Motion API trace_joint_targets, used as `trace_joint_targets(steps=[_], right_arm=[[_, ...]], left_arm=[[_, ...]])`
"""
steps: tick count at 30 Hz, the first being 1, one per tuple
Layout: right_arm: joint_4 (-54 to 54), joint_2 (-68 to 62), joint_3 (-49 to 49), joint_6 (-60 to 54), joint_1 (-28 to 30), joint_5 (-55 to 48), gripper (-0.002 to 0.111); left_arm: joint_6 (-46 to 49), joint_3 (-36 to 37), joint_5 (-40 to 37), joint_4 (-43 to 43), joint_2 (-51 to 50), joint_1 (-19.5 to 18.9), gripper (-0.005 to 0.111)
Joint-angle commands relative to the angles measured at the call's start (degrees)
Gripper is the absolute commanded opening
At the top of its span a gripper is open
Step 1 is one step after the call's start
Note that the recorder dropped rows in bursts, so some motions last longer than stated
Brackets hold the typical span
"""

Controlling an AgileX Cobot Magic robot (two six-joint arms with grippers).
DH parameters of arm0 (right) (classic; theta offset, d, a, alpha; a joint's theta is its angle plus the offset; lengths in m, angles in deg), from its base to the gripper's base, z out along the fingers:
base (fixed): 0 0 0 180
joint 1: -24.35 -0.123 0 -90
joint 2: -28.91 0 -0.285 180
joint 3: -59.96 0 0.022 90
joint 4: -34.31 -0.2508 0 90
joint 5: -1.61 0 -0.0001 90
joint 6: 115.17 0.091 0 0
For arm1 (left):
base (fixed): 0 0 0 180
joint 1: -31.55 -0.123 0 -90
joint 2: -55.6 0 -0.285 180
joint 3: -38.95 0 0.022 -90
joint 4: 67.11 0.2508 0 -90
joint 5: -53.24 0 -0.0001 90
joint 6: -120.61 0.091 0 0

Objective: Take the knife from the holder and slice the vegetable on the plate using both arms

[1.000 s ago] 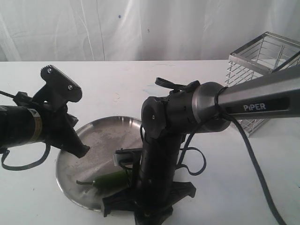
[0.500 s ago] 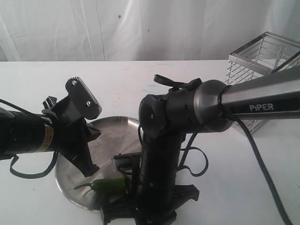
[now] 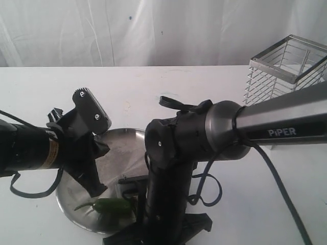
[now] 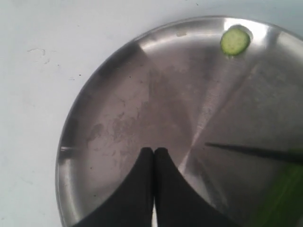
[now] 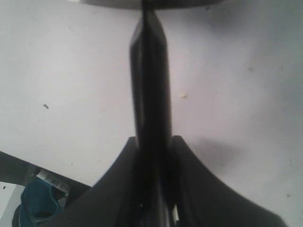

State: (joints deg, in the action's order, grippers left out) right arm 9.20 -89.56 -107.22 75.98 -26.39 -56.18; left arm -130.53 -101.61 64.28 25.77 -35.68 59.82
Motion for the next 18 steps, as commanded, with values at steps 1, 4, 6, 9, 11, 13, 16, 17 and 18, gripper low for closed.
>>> trace_joint_targets(steps=[1, 4, 6, 9, 11, 13, 16, 17, 18], right_arm=[[-0.58, 0.59, 2.51, 0.93, -0.11, 1.74, 0.0], [-1.24, 0.59, 3.23, 0.93, -0.77, 2.9, 0.0], [-1.24, 0.59, 3.37, 0.93, -1.48, 3.31, 0.0], [-1.36, 0.59, 3.37, 0.93, -2.38, 3.91, 0.0], [-2.05, 0.59, 3.37, 0.93, -2.39, 4.08, 0.0], [-2.3, 0.59, 3.37, 0.93, -2.39, 4.08, 0.0], [-3.59, 0.59, 3.37, 0.93, -2.39, 4.08, 0.0], [-3.9, 0.59, 3.37, 0.93, -2.39, 4.08, 0.0], [-4.03, 0.59, 3.37, 0.93, -2.39, 4.08, 0.0]], left_arm=[[1.8, 2.37, -4.39, 0.91, -0.86, 0.18, 0.0], [1.4, 1.65, -2.62, -0.86, -1.08, -0.65, 0.0], [1.4, 0.96, 3.65, -1.96, -1.21, -2.17, 0.0], [1.8, 0.48, 9.34, -2.53, -1.84, -4.59, 0.0], [1.8, 0.48, 10.67, -3.3, -2.43, -6.14, 0.0], [1.8, 0.48, 12.17, -4.13, -2.97, -7.27, 0.0], [2.86, 0.25, 17.15, -5.51, -4.06, -8.34, 0.0], [4.14, 0.25, 19.5, -5.93, -4.65, -8.64, 0.0], [5.59, 0.25, 21.75, -5.9, -5.6, -8.82, 0.0]])
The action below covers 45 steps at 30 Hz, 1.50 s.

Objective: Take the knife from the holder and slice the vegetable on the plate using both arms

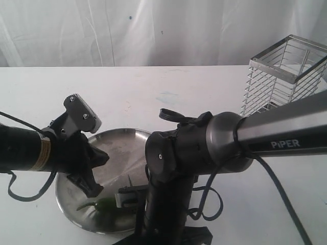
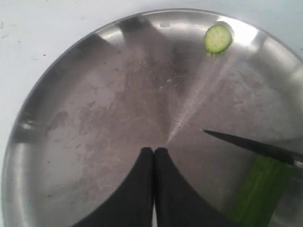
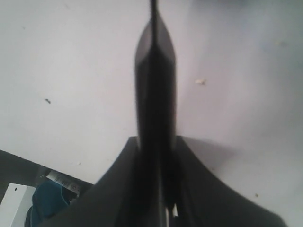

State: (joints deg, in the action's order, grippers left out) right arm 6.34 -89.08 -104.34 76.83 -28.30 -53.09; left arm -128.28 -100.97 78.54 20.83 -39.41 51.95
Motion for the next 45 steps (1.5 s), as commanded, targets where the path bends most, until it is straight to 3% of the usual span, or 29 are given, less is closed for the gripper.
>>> trace_joint_targets(steps=[1, 5, 12, 19, 27, 32, 45], right_arm=[[-1.16, 0.11, 0.49, 0.08, -0.48, 0.99, 0.0], [-1.16, 0.11, 0.49, 0.08, -0.48, 0.99, 0.0], [-1.04, 0.11, 0.49, 0.08, -0.48, 1.09, 0.0], [-1.02, 0.11, 0.49, 0.08, -0.48, 1.53, 0.0], [-1.02, 0.11, 0.49, 0.08, -0.48, 1.83, 0.0], [-1.02, 0.11, 0.49, 0.08, -0.48, 2.14, 0.0], [-0.94, 0.11, 0.92, 0.08, -0.48, 2.44, 0.0]], left_arm=[[4.43, -0.39, 8.61, -0.96, -2.63, -0.95, 0.0], [4.43, -0.97, 9.15, -1.82, -5.56, -0.95, 0.0], [0.76, -2.5, 10.53, -14.85, -8.83, -0.95, 0.0], [0.62, -2.62, 26.52, -19.28, -13.94, -4.13, 0.0], [-1.81, -2.62, 28.29, -20.25, -16.98, -5.42, 0.0], [-5.81, -2.62, 33.27, -21.94, -18.78, -5.42, 0.0], [-7.63, -2.15, 28.28, -18.91, -22.15, -5.42, 0.0]])
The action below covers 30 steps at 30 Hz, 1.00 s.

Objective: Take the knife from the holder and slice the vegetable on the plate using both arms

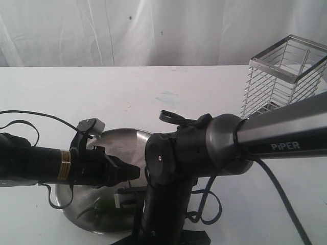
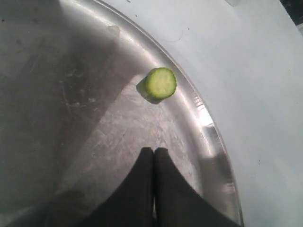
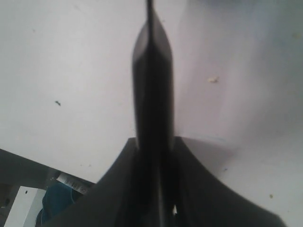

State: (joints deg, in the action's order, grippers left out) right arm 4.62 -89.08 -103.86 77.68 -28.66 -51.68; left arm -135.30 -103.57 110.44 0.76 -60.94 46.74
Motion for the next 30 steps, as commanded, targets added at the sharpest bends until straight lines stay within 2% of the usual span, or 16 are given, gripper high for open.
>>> trace_joint_targets(steps=[1, 7, 21, 30], right_arm=[[0.78, 0.11, 0.43, -0.78, -0.12, 1.04, 0.0], [0.78, 0.11, 0.43, -0.78, -0.12, 1.15, 0.0], [1.56, 2.26, -1.96, -0.78, 1.11, -4.38, 0.0], [1.24, 2.03, -3.68, -0.65, 2.22, -4.43, 0.0]], left_arm=[[-1.32, 0.45, -5.08, 1.6, -0.85, -0.21, 0.0], [-7.54, 0.45, -14.11, 3.41, -0.98, -0.21, 0.0], [-13.0, 0.45, -15.2, 5.73, -0.98, -0.21, 0.0], [-17.26, 0.45, -14.64, 8.91, -0.98, -0.21, 0.0]])
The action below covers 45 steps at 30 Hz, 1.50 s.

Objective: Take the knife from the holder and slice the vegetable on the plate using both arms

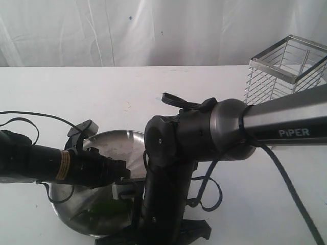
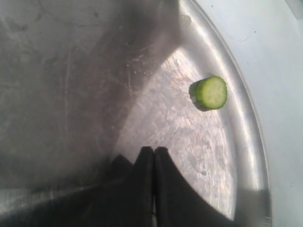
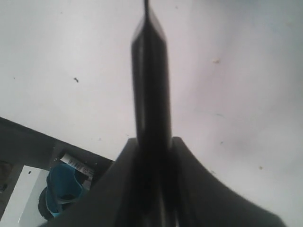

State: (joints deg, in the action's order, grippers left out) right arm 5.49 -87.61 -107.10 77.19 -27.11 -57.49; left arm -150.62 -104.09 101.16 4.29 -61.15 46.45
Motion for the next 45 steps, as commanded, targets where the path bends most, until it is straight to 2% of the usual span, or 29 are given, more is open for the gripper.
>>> trace_joint_targets(steps=[1, 4, 8, 15, 20, 28, 32, 36, 37, 38, 39, 40, 41, 45], right_arm=[[0.37, 0.56, -0.44, -0.16, 0.67, 1.28, 0.0], [0.24, 0.46, -0.33, 0.64, 0.67, 1.65, 0.0], [0.24, 0.46, -0.33, 0.85, 0.67, 1.93, 0.0], [0.24, 0.0, -0.33, 0.84, 0.67, 2.35, 0.0], [0.24, 0.12, -0.33, 0.84, 0.67, 3.64, 0.0], [0.52, 0.12, -0.33, -0.69, 0.67, 3.97, 0.0], [0.95, 0.12, -0.33, -4.09, 1.27, 3.97, 0.0], [2.62, 0.22, -0.33, -5.84, 1.35, 4.08, 0.0], [3.92, 0.22, -0.33, -6.22, 1.35, 4.2, 0.0], [4.63, 0.22, -0.33, -6.22, 1.35, 4.2, 0.0], [6.0, 0.75, -0.33, -7.76, 1.35, 4.08, 0.0], [7.07, 1.67, -0.33, -8.82, 1.57, 3.65, 0.0], [8.29, 2.96, -0.33, -9.82, 1.96, 3.51, 0.0], [9.86, 10.56, -0.33, -15.01, 7.94, -1.62, 0.0]], left_arm=[[-1.95, 0.98, -4.86, 5.38, -0.78, 0.08, 0.0], [-0.68, 0.85, -1.64, 4.39, -0.78, 0.08, 0.0], [5.58, 0.85, 3.7, 1.97, -0.31, 0.08, 0.0], [6.85, 0.85, 3.94, 1.43, 1.59, 0.08, 0.0], [16.46, 0.85, 7.18, -1.65, 4.56, 0.08, 0.0], [31.65, 0.85, 20.92, -4.13, 13.01, -0.2, 0.0], [31.28, 0.85, 12.72, -4.55, 22.22, -4.51, 0.0], [25.0, 0.85, -1.45, -3.21, 28.19, -8.0, 0.0], [23.14, 0.85, -11.1, -0.15, 29.93, -8.26, 0.0], [21.08, 0.85, -15.66, 2.8, 30.63, -8.26, 0.0], [14.94, 1.31, -18.79, 11.71, 30.99, -8.26, 0.0], [11.51, 1.97, -17.61, 17.65, 30.85, -8.26, 0.0], [12.01, 2.64, -15.04, 21.68, 30.59, -7.92, 0.0], [25.88, 4.89, -9.26, 26.73, 29.3, -3.49, 0.002]])
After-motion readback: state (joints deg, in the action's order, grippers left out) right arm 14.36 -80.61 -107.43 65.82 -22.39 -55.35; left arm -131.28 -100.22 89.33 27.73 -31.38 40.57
